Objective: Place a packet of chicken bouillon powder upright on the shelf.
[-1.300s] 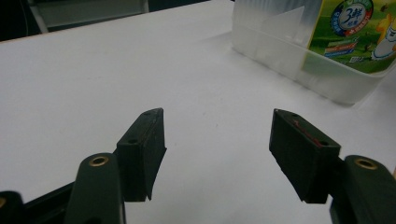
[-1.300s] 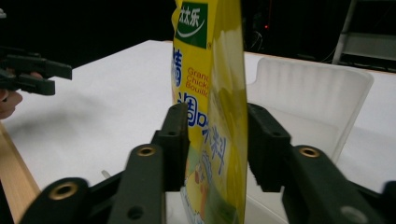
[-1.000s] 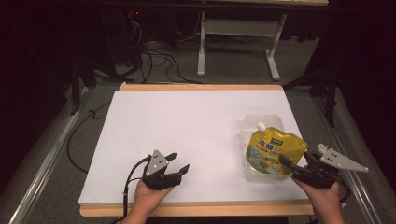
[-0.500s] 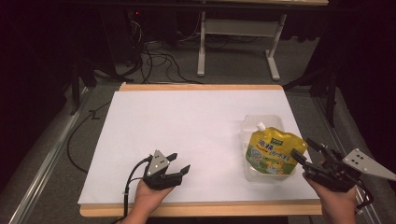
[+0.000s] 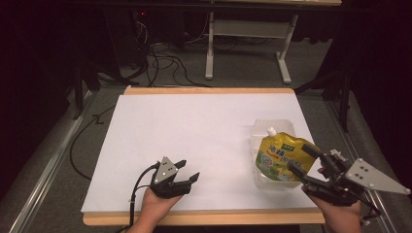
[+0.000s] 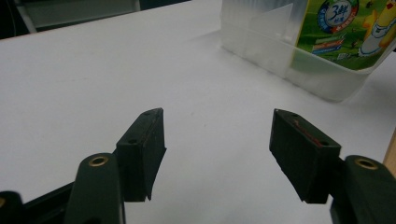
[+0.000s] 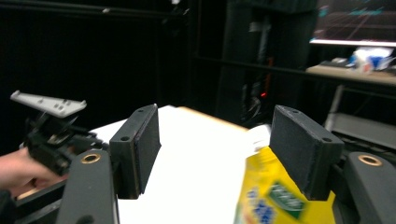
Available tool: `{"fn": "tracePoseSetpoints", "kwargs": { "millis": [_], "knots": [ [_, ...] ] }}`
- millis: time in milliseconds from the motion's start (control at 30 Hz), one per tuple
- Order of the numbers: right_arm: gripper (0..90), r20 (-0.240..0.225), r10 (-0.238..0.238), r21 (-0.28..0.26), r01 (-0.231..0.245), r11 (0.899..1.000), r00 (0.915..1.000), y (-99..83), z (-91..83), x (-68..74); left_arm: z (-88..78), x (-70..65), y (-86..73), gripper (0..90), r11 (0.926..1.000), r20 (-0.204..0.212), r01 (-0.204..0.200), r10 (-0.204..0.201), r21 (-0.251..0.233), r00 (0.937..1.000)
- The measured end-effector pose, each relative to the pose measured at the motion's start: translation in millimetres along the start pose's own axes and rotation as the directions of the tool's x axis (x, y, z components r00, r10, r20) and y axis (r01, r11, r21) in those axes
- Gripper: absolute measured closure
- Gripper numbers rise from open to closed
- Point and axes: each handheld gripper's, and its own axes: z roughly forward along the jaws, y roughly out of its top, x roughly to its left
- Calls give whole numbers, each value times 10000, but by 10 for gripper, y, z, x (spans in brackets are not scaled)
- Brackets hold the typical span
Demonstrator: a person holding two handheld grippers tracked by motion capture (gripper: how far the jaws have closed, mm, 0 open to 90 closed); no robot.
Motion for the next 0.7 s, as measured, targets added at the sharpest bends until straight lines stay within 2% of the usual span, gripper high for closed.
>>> {"fn": "tracePoseSetpoints", "kwargs": {
  "millis": [267,433,567,700],
  "knots": [
    [274,-783,217,860,-149,9962,9967,-381,377,138,-14,-24,9,361,10000,154,-67,68,-72,9999],
    [227,-1333,671,1685,-441,9847,9888,-657,610,230,-7,-29,8,360,10000,238,-73,74,-39,9997],
    [221,-1633,601,2458,-184,9691,9847,-823,768,328,3,-35,7,355,10000,340,-60,61,-23,9994],
    [217,-1700,600,2530,-153,9674,9836,-845,802,338,3,-33,8,350,10000,389,9,-7,-36,9992]
  ]
}}
